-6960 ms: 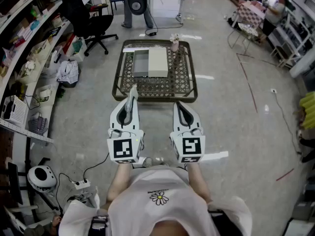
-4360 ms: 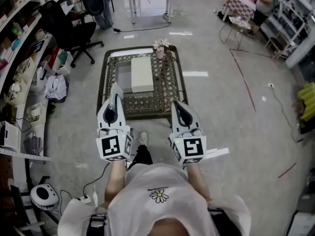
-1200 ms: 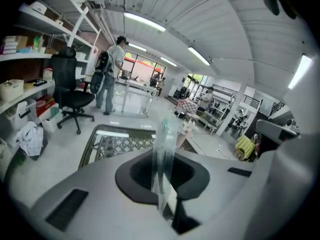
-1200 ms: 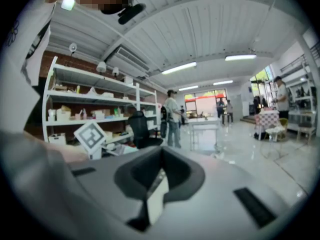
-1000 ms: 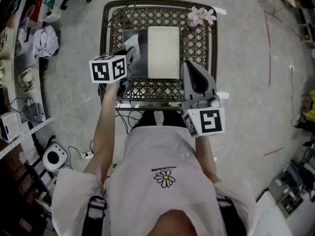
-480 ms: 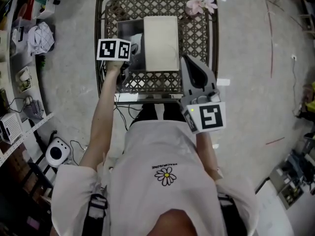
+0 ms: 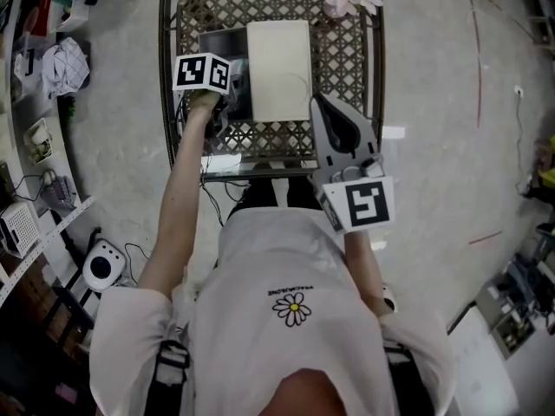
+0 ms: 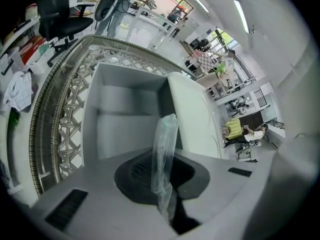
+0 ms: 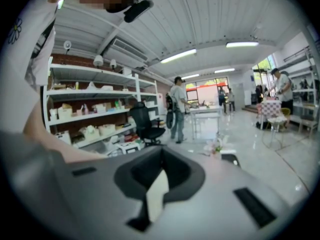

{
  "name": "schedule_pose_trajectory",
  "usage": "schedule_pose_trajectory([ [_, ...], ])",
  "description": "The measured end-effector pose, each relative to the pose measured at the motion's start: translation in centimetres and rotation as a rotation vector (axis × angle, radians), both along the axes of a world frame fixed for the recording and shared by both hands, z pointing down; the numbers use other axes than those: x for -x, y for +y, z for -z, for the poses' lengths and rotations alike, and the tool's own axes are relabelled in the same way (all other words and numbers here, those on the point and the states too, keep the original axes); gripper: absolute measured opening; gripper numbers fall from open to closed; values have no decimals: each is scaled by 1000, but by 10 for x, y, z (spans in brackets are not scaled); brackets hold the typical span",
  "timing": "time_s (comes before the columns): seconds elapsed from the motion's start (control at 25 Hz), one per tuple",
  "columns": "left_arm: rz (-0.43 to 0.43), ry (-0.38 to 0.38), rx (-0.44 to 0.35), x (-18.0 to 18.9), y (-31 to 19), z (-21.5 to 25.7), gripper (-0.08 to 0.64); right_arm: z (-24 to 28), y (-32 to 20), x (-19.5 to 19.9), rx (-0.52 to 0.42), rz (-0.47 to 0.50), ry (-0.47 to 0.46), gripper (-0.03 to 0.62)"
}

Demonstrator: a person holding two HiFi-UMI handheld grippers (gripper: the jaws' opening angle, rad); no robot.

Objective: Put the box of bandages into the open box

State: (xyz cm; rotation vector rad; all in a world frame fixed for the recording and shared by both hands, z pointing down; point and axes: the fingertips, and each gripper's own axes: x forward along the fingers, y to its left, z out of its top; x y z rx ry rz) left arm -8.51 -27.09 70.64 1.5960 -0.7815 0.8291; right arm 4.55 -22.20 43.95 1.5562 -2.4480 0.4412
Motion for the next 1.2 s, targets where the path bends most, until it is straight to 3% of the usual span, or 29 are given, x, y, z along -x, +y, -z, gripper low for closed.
schedule_pose_trajectory([
  [0.24, -26, -58, -10, 4, -3, -9, 38, -5, -2, 2, 8, 15, -9, 31],
  [0.48, -43, -50, -30, -4, -3, -8, 43, -5, -2, 3, 7, 22, -15, 31],
  [0.64, -48, -108, -47, -1, -5, -13, 100, -6, -2, 1, 3, 21, -19, 31],
  [0.84, -62, -306, -122, 15, -10, -17, 121, -3, 2, 0, -5, 21, -26, 31],
  [1.2, -3, -307, -208, 17, -20, -7, 274, -1, 7, 0, -15, 28, -37, 31],
])
